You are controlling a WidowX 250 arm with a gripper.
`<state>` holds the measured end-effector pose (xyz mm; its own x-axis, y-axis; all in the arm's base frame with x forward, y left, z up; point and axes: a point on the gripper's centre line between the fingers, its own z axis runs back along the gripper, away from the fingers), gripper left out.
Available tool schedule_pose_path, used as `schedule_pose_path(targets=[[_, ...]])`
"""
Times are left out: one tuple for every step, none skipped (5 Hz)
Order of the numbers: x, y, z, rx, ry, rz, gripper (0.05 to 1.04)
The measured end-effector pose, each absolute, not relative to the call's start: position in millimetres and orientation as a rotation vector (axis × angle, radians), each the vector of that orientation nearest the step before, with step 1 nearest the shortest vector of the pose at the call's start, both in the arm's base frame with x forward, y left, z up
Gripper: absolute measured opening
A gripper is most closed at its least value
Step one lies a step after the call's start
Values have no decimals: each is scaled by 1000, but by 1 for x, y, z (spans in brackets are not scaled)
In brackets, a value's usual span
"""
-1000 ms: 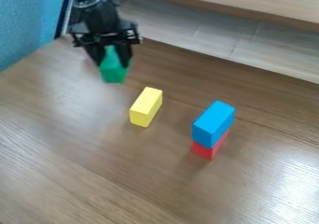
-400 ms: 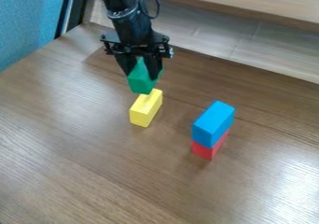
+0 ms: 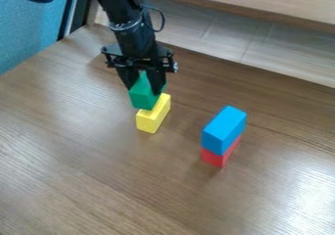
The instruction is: Pick up the green rectangle block and put it on top of the yellow rectangle block
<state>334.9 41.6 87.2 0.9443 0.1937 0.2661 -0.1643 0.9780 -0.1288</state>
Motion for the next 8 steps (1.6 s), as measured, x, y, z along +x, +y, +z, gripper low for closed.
schedule_pose_path(targets=[[327,42,83,-94,-267,174,568],[327,36,81,-95,-265,152,568],[327,35,81,-99,-264,152,595],[330,35,85,-96,-272,140,677],[333,39,85,-82,-267,155,955],[334,39,86,-80,-268,153,1004],[336,39,89,-82,-275,147,1000],[335,38,101,-108,-289,162,1000]])
